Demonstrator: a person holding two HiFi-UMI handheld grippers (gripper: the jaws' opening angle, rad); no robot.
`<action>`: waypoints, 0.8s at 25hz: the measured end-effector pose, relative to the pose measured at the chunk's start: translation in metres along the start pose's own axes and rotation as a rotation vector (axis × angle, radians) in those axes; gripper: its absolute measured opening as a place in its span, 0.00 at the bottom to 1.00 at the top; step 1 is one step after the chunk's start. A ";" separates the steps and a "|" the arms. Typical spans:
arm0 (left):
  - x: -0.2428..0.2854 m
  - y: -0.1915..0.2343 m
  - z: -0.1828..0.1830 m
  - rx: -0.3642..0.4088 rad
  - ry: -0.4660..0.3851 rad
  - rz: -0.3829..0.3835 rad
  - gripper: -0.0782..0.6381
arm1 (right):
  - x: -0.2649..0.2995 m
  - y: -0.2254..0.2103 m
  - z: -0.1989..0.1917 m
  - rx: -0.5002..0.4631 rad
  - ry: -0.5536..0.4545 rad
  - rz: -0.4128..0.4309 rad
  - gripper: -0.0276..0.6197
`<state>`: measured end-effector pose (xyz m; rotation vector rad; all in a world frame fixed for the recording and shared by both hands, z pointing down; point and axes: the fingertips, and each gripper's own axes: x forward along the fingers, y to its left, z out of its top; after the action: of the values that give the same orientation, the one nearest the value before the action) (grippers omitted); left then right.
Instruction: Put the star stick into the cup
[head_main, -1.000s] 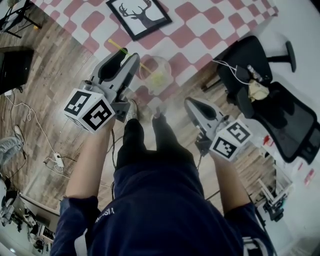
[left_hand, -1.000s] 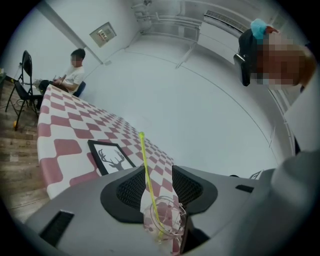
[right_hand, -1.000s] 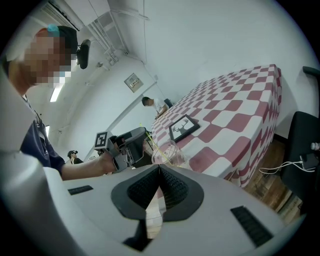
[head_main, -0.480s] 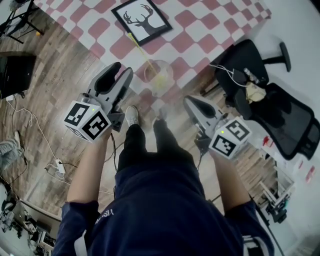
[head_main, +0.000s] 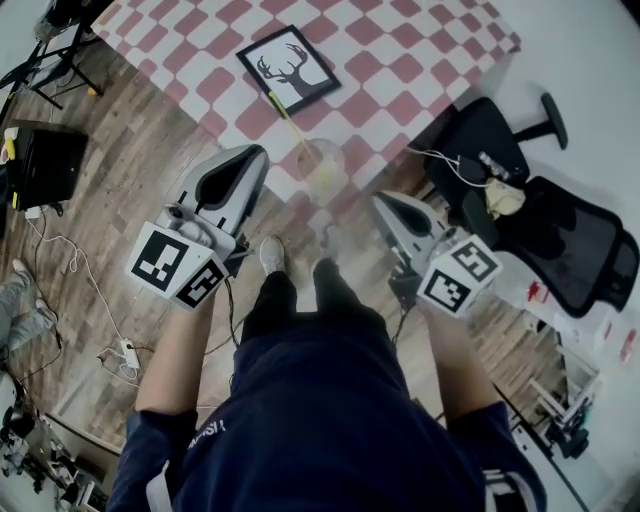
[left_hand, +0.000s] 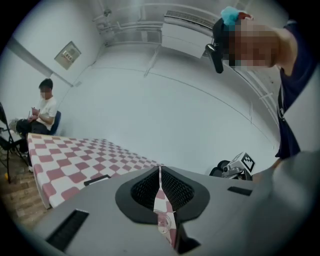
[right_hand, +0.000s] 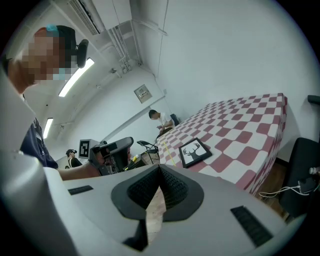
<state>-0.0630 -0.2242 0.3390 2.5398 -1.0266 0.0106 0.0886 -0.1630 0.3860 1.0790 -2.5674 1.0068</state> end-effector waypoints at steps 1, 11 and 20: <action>-0.003 -0.005 0.006 0.023 -0.005 -0.007 0.16 | -0.002 0.003 0.004 -0.008 -0.012 0.000 0.07; -0.031 -0.060 0.025 0.073 -0.002 -0.104 0.15 | -0.015 0.032 0.029 -0.051 -0.101 -0.001 0.07; -0.039 -0.083 0.025 0.103 0.036 -0.187 0.15 | -0.024 0.063 0.045 -0.106 -0.163 0.012 0.07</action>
<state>-0.0399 -0.1534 0.2797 2.7087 -0.7911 0.0582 0.0671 -0.1465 0.3097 1.1634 -2.7225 0.8062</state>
